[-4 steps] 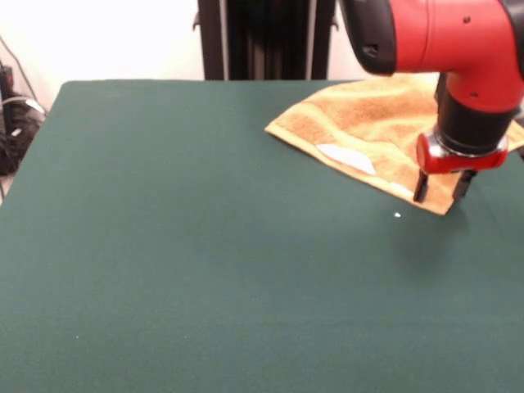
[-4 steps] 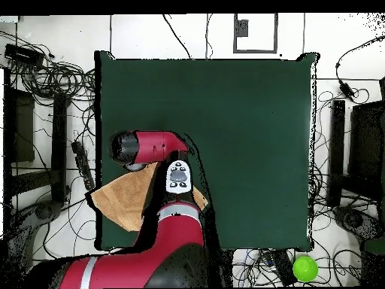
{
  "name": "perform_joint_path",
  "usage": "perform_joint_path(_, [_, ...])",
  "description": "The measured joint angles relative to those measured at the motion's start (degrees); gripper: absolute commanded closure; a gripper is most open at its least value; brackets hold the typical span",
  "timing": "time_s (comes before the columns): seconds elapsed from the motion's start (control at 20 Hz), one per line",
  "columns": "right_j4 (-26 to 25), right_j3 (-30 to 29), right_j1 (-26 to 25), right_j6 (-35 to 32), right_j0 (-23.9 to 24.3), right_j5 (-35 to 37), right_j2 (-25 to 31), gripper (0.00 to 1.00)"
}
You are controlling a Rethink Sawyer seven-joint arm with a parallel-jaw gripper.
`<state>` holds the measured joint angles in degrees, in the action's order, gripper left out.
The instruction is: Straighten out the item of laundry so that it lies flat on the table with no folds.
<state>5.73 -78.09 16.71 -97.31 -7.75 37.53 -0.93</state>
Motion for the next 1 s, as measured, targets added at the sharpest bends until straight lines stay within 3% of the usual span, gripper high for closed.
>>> perform_joint_path(0.45, [0.43,2.71,-1.26,0.00,-0.61,3.69,-0.89,0.00])
perform_joint_path(0.5, [0.37,3.74,-1.80,0.01,-0.56,5.06,-1.41,1.00])
perform_joint_path(1.0, [1.02,5.39,-2.71,0.01,-0.72,6.96,-2.71,1.00])
